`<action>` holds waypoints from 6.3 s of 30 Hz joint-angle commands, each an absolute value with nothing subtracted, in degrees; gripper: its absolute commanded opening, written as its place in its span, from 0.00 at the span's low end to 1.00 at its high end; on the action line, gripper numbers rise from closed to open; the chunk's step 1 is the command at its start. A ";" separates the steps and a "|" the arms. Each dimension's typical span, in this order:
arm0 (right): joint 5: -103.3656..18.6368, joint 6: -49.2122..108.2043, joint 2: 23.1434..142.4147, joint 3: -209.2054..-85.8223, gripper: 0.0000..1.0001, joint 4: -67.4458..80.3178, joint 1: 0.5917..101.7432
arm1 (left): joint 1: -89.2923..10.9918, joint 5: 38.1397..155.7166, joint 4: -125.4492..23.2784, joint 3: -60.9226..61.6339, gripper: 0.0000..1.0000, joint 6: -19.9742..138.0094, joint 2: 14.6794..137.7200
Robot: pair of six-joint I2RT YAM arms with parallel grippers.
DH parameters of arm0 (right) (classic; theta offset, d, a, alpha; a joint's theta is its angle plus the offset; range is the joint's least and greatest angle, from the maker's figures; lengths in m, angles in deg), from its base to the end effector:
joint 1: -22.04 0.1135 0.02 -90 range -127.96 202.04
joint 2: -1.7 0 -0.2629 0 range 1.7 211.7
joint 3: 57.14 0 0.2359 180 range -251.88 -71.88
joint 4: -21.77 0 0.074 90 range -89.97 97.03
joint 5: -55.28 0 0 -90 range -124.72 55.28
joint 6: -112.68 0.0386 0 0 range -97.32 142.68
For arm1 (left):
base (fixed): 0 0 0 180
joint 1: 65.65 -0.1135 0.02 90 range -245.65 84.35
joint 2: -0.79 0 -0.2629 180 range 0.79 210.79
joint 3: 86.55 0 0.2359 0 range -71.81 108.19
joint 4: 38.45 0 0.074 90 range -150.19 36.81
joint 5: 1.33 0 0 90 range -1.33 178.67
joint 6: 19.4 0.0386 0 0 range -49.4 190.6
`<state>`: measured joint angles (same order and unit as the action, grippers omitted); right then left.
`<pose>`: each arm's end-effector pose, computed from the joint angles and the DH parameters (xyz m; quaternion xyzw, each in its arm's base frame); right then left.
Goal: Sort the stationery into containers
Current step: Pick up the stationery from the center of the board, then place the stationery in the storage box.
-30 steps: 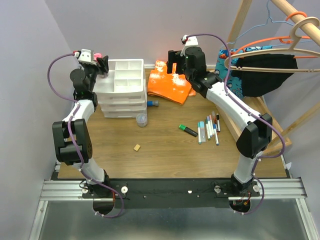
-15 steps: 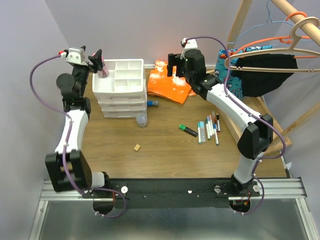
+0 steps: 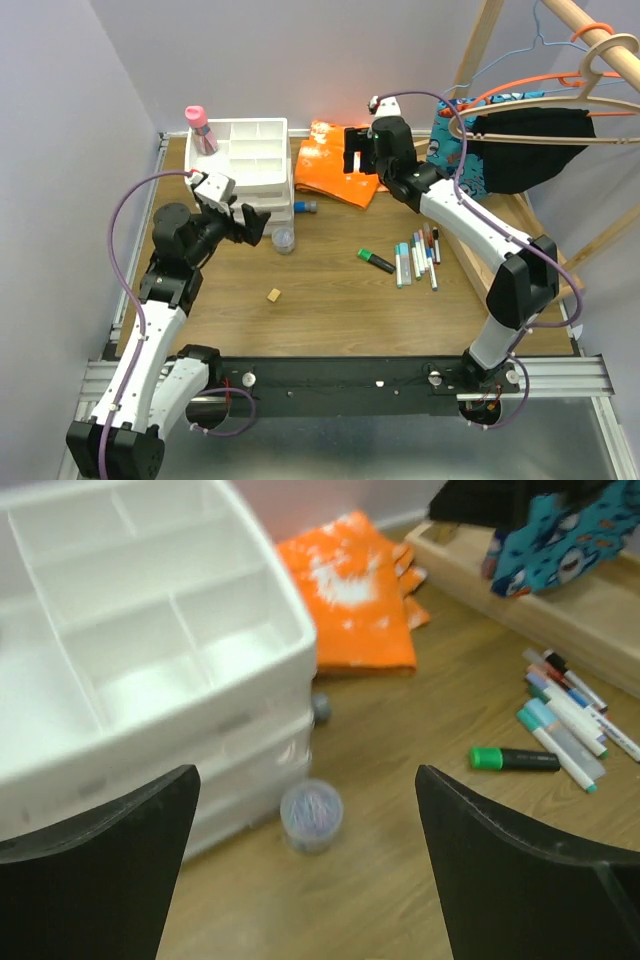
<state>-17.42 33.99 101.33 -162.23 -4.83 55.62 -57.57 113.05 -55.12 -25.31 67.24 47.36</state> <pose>0.3414 0.2129 0.3552 -0.0740 0.8165 0.0988 0.5640 0.1726 -0.0406 0.3604 0.1755 0.6965 -0.2188 0.6605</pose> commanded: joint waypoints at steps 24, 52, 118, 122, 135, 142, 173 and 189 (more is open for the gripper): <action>-12.49 40.43 88.18 -145.89 0.91 -9.23 55.88 | -39.73 82.97 -62.25 -36.48 0.74 52.85 60.20; -13.98 42.72 79.75 -136.66 0.91 -6.42 54.56 | -34.27 68.02 -56.00 -25.15 0.84 50.12 82.44; -16.44 40.96 79.83 -137.35 0.89 -10.02 51.48 | -34.53 81.10 -74.27 -24.01 0.53 56.79 61.73; -16.97 40.09 81.68 -138.93 0.88 -9.76 51.40 | -35.85 85.14 -79.02 -20.93 0.52 61.62 56.80; -19.95 39.64 87.21 -142.45 0.86 -7.21 51.40 | -42.88 84.98 -82.99 -5.90 0.58 78.76 49.31; -21.98 40.17 90.03 -144.12 0.86 -6.68 51.48 | -50.35 87.52 -80.35 -0.20 0.57 81.23 53.34; -24.35 41.23 89.15 -142.02 0.86 -6.50 51.40 | -65.04 92.80 -80.79 14.41 0.52 74.73 83.58; -24.26 40.70 89.76 -141.93 0.86 -6.77 51.48 | -65.03 89.11 -81.67 16.25 0.83 74.03 84.03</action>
<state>-23.67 40.66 90.30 -141.85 -7.41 51.91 -64.79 90.56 -82.69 13.99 75.07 85.15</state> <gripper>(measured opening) 0.860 0.795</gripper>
